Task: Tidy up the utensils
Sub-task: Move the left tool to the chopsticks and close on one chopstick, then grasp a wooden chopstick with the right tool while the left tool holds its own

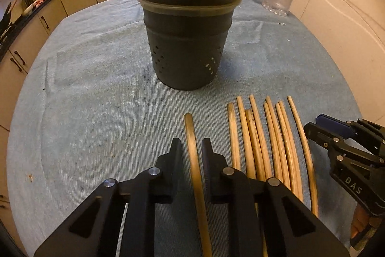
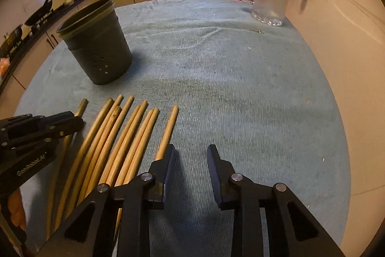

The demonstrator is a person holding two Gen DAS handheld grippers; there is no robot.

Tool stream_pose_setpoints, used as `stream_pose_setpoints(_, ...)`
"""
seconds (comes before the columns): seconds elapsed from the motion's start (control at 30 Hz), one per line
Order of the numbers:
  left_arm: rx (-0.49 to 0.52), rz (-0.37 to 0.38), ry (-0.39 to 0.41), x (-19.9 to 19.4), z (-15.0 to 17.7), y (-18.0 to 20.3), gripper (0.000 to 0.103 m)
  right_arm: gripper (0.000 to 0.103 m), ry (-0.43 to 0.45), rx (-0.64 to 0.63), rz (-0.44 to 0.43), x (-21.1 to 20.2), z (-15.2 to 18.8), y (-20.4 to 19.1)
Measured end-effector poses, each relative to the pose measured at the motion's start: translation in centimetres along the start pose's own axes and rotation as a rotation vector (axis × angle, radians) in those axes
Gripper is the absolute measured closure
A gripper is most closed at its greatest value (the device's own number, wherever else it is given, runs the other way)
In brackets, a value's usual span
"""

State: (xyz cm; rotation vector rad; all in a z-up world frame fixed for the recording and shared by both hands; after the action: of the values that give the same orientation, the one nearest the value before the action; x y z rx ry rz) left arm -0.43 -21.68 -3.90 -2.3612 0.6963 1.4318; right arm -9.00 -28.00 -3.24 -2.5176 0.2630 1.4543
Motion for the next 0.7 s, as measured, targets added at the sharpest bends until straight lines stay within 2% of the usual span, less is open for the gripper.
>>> stream_pose_setpoints(0.1,0.009,-0.001,0.000,0.3,-0.4,-0.2,0.086,0.073,-0.031,0.009,-0.023,0.2,-0.5,-0.2)
stream_pose_setpoints(0.17,0.011,0.007,0.003,0.4,-0.6,-0.4,0.086,0.073,-0.038,0.071,-0.085,-0.1,-0.9,0.1)
stream_pose_setpoints(0.3,0.011,0.020,0.008,-0.6,0.3,-1.2,0.086,0.073,-0.005,0.120,-0.140,-1.2,-1.2,0.4)
stream_pose_setpoints(0.4,0.020,0.012,0.011,-0.9,0.6,-1.5,0.086,0.073,-0.043,0.083,-0.104,-0.2,-0.8,-0.2)
stream_pose_setpoints(0.47,0.015,0.017,0.008,-1.0,0.6,-1.7,0.086,0.073,-0.051,0.081,-0.109,0.3,-0.8,-0.5)
stream_pose_setpoints(0.7,0.040,-0.006,0.012,-0.5,0.0,-1.1,0.086,0.073,-0.098,-0.002,0.004,1.7,-2.4,-1.0)
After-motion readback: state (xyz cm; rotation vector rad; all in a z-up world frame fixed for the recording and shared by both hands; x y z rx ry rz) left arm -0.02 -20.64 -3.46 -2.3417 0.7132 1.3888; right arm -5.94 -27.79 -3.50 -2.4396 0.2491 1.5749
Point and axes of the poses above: each gripper's, at about its wrist camera, not at the fingertips, and x roughly the way its jaws point, y to its right, z to its underside, the point moved 6 cm from there along x, roughly the way its jaws point, and after that the axes turned 2 degrees about -z, right-handed, at the moved point
